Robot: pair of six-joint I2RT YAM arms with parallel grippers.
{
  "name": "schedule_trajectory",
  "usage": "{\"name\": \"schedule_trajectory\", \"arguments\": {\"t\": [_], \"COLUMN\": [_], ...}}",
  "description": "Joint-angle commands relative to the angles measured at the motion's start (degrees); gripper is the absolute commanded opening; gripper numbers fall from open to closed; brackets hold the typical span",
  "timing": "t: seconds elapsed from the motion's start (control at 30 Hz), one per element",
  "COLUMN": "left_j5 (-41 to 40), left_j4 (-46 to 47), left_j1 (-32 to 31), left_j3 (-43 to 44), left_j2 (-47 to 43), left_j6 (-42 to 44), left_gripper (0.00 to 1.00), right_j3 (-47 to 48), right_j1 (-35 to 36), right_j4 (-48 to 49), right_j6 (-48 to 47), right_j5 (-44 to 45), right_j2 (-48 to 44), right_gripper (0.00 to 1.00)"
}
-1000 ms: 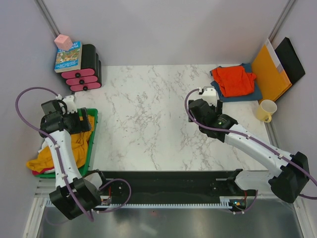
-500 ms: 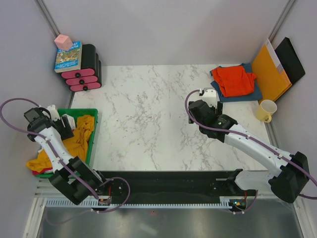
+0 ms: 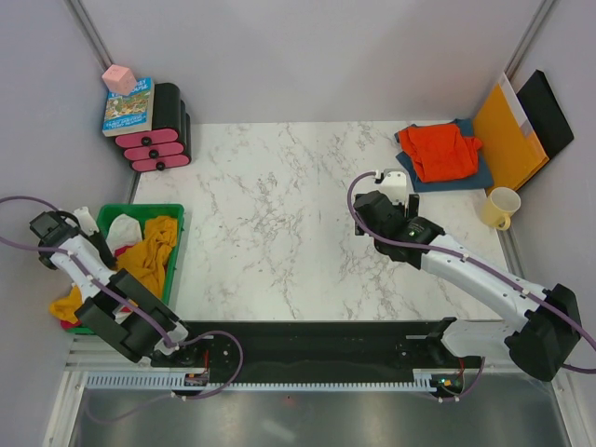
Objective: Fold and stack the t-shirts
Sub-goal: Grab the tshirt from the pile, then move the tshirt to the center of the board
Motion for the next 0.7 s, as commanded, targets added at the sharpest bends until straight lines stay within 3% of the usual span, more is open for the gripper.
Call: {"name": "schedule_trajectory", "arguments": {"t": [0.0,0.2,0.3,0.4,0.57,0.67], "left_j5": [1.2,4.0,12.1,21.0,31.0,30.9], "left_j4": [2.8,2.9,-1.0,-5.2,-15.1,-17.8], "left_j1": [0.5,0.6,0.7,0.2,-3.2,-8.9], "left_j3": [0.7,0.5,4.0,12.9,38.6,49.3], "left_j2": [-1.3,-6.7,-12.0,-17.2,-8.3,-3.8], "left_j6": [1.9,2.1,1.9,-1.6,-10.1,-13.2], "left_gripper": [0.02,0.02,0.02,0.02,0.02,0.02], "right_j3": [-0.6,-0.2,0.3,0.8,2.4,3.3], "right_j1": [0.3,0.3,0.3,0.4,0.3,0.3], "right_j4": [0.3,0.9,1.2,2.0,2.8,3.1], "right_j6": [0.9,0.8,0.7,0.1,-0.6,-1.5], "right_j5": [0.8,0.3,-0.1,-0.3,-0.9,-1.1], "right_j2": [0.5,1.7,2.1,2.6,3.6,3.5], "right_gripper": [0.98,0.98,0.98,0.98,0.98,0.98]}}
